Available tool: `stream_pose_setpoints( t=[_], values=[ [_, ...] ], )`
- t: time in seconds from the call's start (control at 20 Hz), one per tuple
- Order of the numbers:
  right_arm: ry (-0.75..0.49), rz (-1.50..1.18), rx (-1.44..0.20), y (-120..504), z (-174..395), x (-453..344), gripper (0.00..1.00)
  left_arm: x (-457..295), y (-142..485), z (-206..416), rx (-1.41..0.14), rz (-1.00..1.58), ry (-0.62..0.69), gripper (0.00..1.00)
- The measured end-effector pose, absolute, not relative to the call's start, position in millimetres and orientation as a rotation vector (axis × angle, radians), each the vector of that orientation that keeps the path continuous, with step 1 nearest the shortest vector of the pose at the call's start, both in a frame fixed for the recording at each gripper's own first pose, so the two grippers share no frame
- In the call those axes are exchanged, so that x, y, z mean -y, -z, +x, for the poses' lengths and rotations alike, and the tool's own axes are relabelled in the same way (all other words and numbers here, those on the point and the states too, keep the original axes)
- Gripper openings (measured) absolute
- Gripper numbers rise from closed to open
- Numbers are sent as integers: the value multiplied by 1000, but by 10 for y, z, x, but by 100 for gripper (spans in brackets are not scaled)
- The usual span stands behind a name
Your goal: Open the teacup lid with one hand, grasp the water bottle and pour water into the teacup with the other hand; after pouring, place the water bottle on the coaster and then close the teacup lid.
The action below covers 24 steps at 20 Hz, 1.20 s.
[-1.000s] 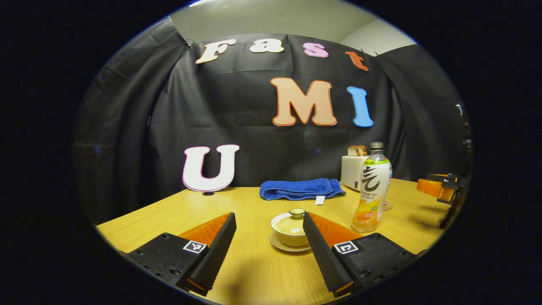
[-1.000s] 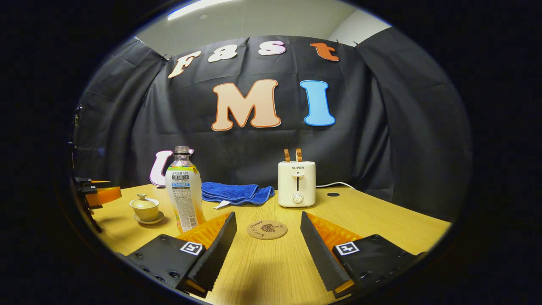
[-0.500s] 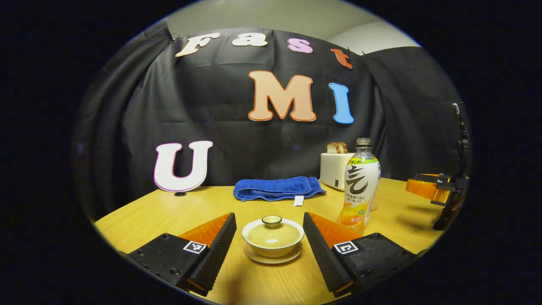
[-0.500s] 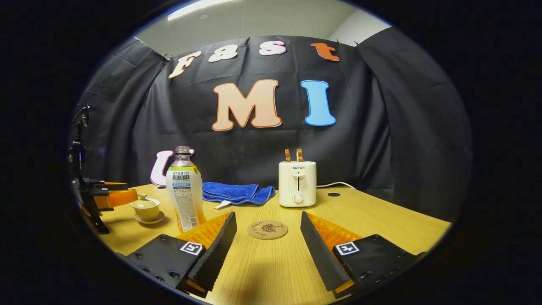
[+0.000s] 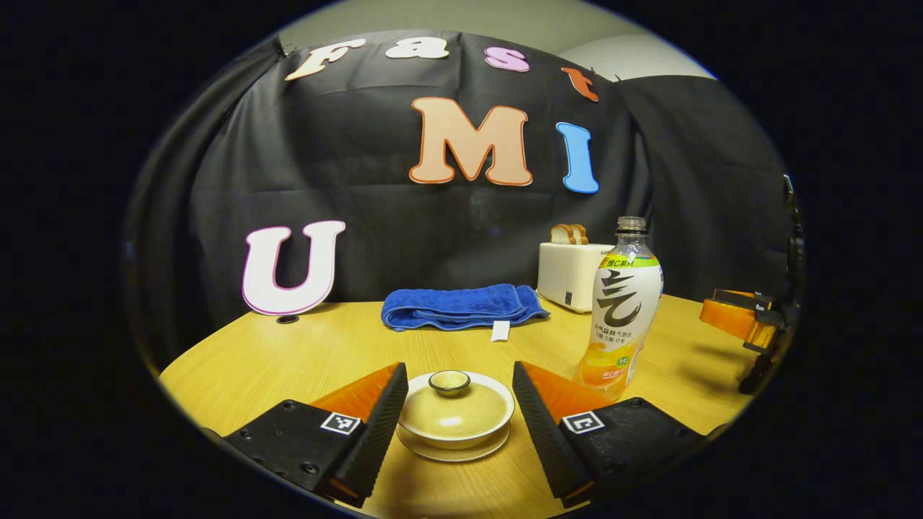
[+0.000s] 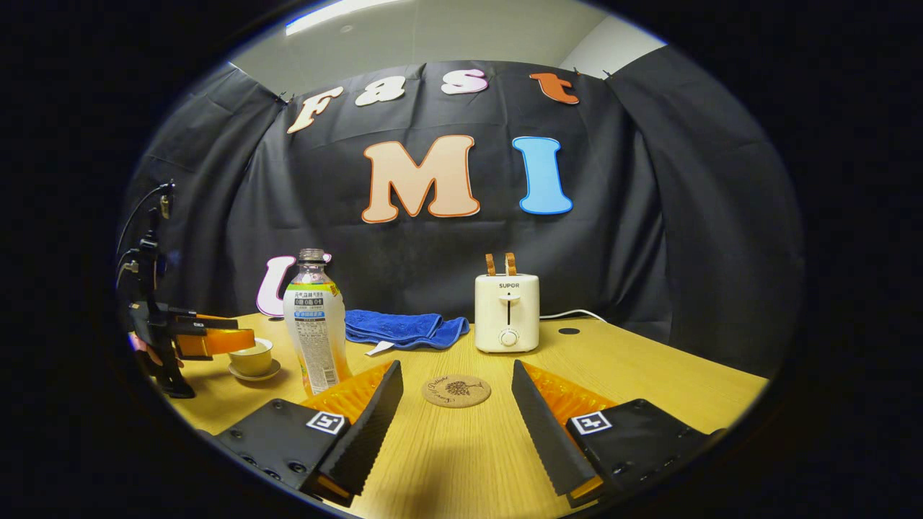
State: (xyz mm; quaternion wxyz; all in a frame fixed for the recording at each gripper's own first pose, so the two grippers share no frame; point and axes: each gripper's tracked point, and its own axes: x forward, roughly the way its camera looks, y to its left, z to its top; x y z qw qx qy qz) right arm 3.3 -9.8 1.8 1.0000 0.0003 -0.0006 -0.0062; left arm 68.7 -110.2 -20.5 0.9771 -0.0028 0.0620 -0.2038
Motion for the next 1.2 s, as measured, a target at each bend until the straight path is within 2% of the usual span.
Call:
stream_pose_setpoints(
  t=[0.25, 0.35, 0.4, 0.45, 0.55, 0.65, 0.75, 0.8, 0.9, 1.05, 1.1, 1.15, 1.2],
  values=[
    [10, 1, 1, -18, 36, 95, 97, 1133, 223, 766, -143, 6, 409, 79],
    [10, 1, 1, -18, 37, 95, 94, 1167, 245, 780, -149, 15, 416, 73],
    [10, 1, 2, -21, 30, 94, 99, 1184, 252, 796, -154, 20, 420, 69],
    [10, 1, 2, -20, 37, 94, 94, 1184, 253, 803, -154, 24, 419, 66],
    [10, 1, 2, -17, 36, 94, 99, 1182, 248, 830, -152, 26, 418, 60],
    [10, 1, 2, -21, 36, 94, 99, 1167, 238, 842, -148, 26, 413, 56],
    [10, 1, 2, -19, 37, 93, 99, 1149, 222, 859, -142, 28, 405, 47],
    [10, 1, 2, -19, 35, 93, 94, 1157, 230, 860, -141, 28, 404, 41],
    [10, 1, 2, -18, 35, 93, 97, 1153, 223, 868, -139, 26, 402, 30],
    [8, 1, 2, -20, 36, 89, 99, 1123, 214, 853, -137, 17, 387, 30],
    [7, 1, 2, -19, 34, 89, 94, 1109, 201, 845, -129, 11, 381, 31],
    [7, 1, 2, -21, 37, 89, 97, 1098, 178, 841, -118, 3, 377, 30],
    [7, 1, 2, -18, 36, 86, 94, 1086, 165, 832, -105, -3, 373, 30]
  ],
)
